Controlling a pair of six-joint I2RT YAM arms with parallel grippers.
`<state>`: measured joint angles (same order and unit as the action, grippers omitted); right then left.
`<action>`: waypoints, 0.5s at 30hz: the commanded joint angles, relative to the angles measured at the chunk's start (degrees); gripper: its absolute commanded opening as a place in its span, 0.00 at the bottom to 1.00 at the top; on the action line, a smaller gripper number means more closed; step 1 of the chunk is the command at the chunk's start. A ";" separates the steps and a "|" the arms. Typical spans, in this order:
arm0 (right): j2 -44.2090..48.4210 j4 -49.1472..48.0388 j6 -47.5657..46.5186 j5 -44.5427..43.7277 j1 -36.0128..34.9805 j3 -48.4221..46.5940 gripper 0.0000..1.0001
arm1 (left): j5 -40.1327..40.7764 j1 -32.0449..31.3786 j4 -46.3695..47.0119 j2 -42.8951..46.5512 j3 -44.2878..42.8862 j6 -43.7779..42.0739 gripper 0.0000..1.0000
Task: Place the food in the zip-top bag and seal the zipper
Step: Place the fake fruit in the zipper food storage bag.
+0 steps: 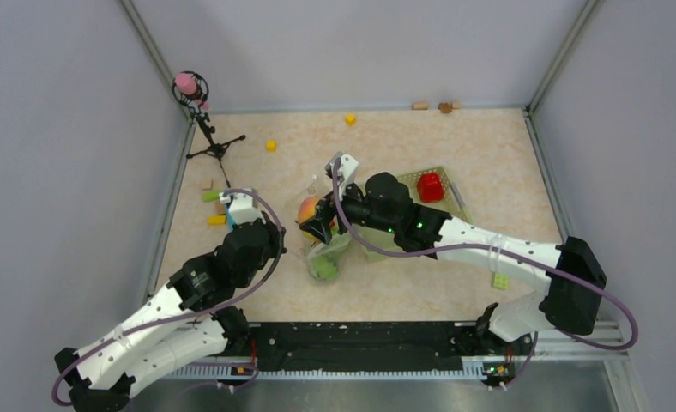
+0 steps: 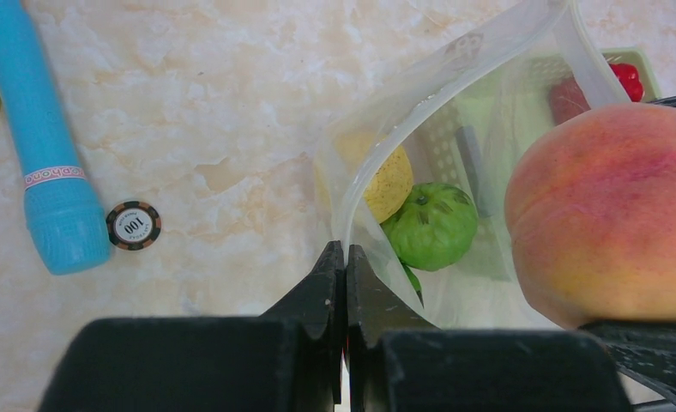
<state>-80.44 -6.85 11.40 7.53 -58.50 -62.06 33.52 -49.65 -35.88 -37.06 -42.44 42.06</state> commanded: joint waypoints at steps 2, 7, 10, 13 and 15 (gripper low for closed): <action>0.68 0.66 -0.40 -1.96 -0.94 -3.52 0.85 | -0.69 -0.27 2.56 1.58 0.64 -0.28 0.00; 0.41 1.41 -0.65 -1.61 -0.94 -3.55 0.89 | -1.56 -0.27 2.74 1.36 0.56 -0.31 0.00; 0.35 1.57 0.09 -1.01 -0.98 -3.57 0.99 | -2.43 -0.27 3.00 1.42 0.57 -0.63 0.00; 0.64 1.79 0.11 -1.33 -0.98 -3.75 0.99 | -1.97 -0.30 2.93 1.63 0.64 -0.54 0.00; 1.08 1.76 0.42 -1.74 -0.93 -3.46 0.99 | -2.25 -0.27 2.83 1.76 0.60 -0.56 0.00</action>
<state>-80.44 -4.29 11.55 6.50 -58.78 -62.06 31.90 -49.65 -35.68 -35.86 -42.09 42.02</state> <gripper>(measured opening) 0.987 0.014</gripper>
